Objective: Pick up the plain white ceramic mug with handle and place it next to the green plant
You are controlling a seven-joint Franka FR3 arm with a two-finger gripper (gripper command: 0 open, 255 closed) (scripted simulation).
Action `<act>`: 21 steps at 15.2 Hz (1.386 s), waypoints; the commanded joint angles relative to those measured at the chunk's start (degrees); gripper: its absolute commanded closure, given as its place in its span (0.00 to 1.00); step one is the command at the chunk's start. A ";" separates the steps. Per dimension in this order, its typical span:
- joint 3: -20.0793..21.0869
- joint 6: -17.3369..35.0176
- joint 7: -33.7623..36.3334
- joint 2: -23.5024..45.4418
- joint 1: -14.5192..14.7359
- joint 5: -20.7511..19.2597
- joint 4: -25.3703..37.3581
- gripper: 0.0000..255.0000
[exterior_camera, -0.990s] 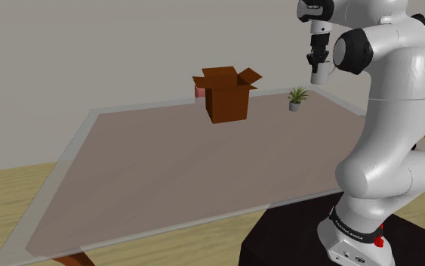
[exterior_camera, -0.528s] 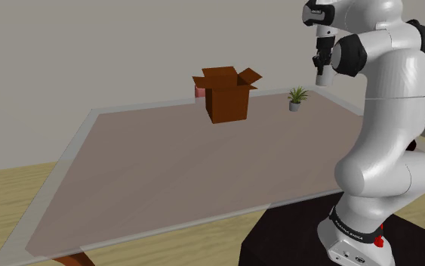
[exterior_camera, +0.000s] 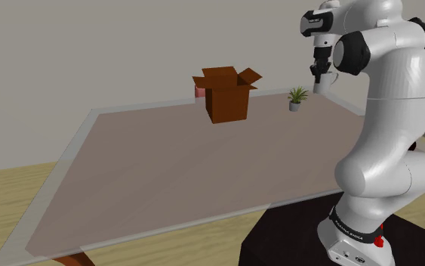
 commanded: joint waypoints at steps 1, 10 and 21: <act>0.02 1.64 0.11 -0.19 0.11 -0.05 -1.80 1.00; 0.18 8.65 0.66 -0.39 0.55 -0.11 -9.05 1.00; 0.47 16.48 1.06 0.96 0.67 0.26 -15.61 1.00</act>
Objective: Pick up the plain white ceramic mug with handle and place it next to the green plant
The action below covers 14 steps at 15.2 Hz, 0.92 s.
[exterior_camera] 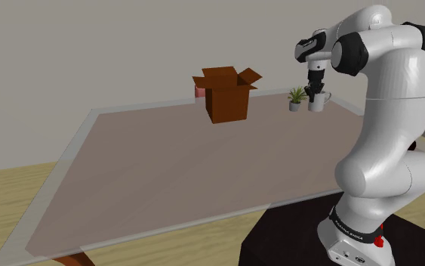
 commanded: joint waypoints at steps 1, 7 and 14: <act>0.07 1.42 0.05 0.43 -0.02 0.12 -0.97 1.00; 0.29 5.40 0.15 1.85 -0.10 0.51 -3.60 1.00; 0.37 6.51 0.16 2.33 -0.13 0.64 -4.25 1.00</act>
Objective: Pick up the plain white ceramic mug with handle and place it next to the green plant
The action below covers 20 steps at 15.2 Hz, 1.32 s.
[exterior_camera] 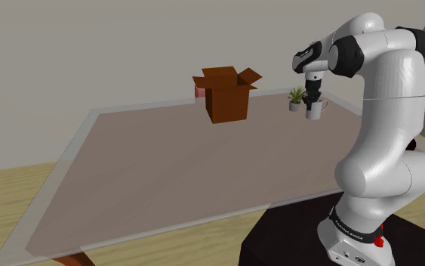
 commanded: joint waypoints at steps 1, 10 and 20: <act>0.00 0.02 -0.01 0.00 -0.01 0.00 0.00 1.00; -0.07 -3.57 0.12 -0.65 0.13 -0.19 2.95 0.00; -0.10 -6.88 0.18 -0.97 0.18 -0.28 5.96 0.00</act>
